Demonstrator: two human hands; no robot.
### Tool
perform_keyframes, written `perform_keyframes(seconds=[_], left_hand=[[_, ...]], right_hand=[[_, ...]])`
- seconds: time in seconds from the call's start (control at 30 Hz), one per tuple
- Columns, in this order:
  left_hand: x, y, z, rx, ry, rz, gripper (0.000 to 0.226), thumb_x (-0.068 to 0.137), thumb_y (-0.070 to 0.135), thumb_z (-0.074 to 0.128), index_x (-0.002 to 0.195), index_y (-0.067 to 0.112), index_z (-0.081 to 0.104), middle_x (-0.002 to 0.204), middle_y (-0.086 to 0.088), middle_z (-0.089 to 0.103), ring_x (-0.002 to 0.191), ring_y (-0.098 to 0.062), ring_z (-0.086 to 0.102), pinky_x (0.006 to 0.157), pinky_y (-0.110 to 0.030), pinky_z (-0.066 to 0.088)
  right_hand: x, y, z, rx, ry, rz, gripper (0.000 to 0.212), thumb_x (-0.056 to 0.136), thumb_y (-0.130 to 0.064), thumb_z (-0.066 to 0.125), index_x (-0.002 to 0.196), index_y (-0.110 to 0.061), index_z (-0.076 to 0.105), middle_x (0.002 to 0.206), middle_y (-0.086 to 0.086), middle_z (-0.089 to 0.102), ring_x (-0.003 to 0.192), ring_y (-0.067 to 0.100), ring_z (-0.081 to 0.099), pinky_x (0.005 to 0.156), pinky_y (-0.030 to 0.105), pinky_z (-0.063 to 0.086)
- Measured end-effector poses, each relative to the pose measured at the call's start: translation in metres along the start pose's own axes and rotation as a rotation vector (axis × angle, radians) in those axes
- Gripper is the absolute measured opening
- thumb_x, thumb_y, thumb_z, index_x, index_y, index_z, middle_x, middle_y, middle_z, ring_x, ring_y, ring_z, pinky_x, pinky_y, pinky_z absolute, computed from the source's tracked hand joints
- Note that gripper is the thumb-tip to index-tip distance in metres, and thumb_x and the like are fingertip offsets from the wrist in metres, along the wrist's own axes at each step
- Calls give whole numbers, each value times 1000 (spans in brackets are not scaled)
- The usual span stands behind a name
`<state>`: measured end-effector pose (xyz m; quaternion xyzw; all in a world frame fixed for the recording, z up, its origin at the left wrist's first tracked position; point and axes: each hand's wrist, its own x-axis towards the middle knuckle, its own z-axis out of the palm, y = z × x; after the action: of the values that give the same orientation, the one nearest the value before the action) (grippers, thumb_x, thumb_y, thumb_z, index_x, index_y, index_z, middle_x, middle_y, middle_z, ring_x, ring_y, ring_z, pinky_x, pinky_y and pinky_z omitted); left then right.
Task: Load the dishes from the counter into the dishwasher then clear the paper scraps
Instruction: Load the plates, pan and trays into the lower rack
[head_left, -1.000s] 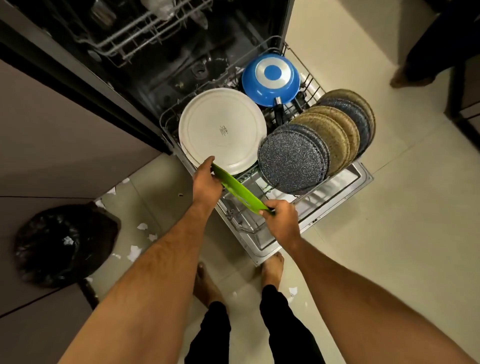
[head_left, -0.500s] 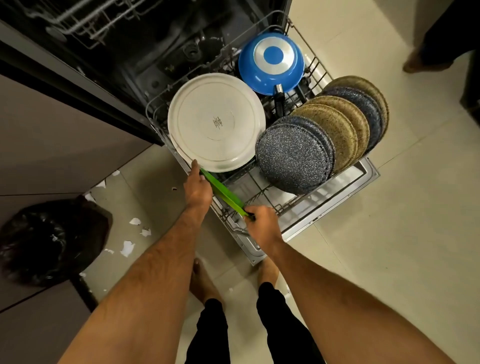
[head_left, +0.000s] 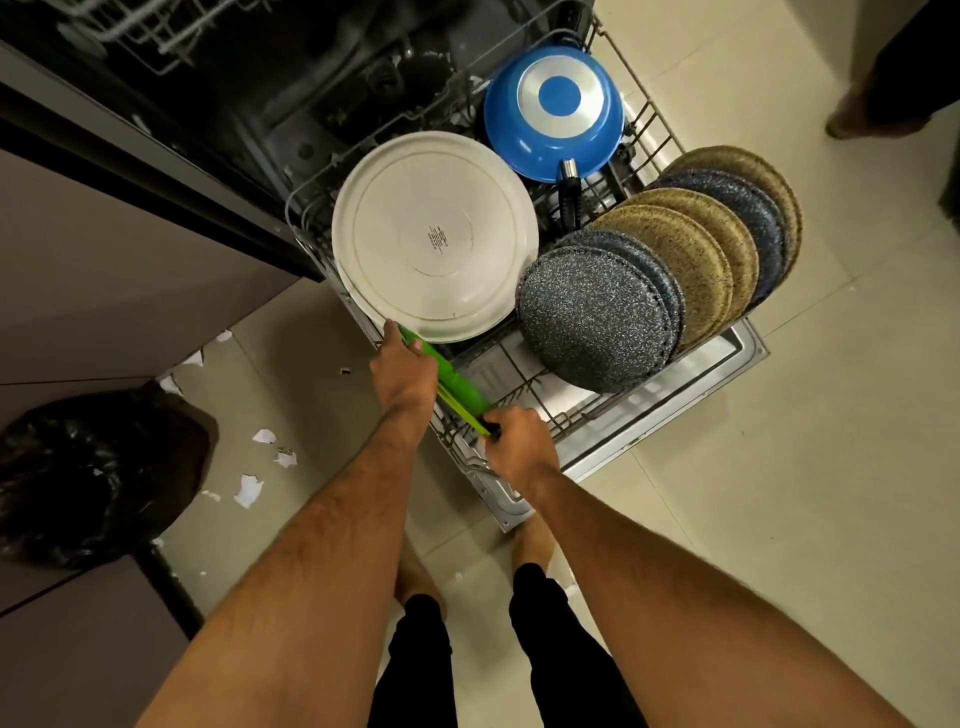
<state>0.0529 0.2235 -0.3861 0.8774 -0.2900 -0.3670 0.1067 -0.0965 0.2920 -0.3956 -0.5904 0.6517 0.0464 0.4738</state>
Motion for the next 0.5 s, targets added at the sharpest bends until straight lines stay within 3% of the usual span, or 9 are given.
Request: perform_keyframes(seconds=[0.1,0.23,0.33,0.43,0.5], left_hand=[[-1,-2,0,-14,7,5,49,103,16,45,152,16,37,136,-20,58,129,-38,51,105,-44,44],[-4,0,-3,-102,1,-29,53,105,18,47,156,20,33,145,-18,53,135,-35,48,111,-41,39],[-8,-2,-4,-145,26,-37,50,105,20,49,153,14,39,145,-16,54,135,-33,48,110,-33,37],[-15,-4,-7,-174,38,-8,46,101,15,58,146,7,49,137,-15,60,128,-31,55,99,-19,37],[-20,-4,-10,-200,20,0,48,97,10,63,143,6,52,131,-15,63,124,-30,59,98,-21,41]], right_hand=[[-1,-1,2,-21,18,3,29,93,-10,66,120,-18,73,105,5,74,92,20,67,76,24,46],[-4,-2,4,-6,30,10,26,94,-16,68,118,-20,73,104,2,75,91,19,68,79,31,55],[-6,-2,3,-20,27,13,21,93,-18,70,113,-20,73,99,2,74,88,20,68,73,29,52],[-9,-4,0,-28,37,17,22,91,-19,71,113,-19,72,100,3,73,90,21,68,71,26,47],[-11,-6,-3,-35,44,18,26,89,-19,71,116,-19,71,104,3,72,92,21,67,72,25,45]])
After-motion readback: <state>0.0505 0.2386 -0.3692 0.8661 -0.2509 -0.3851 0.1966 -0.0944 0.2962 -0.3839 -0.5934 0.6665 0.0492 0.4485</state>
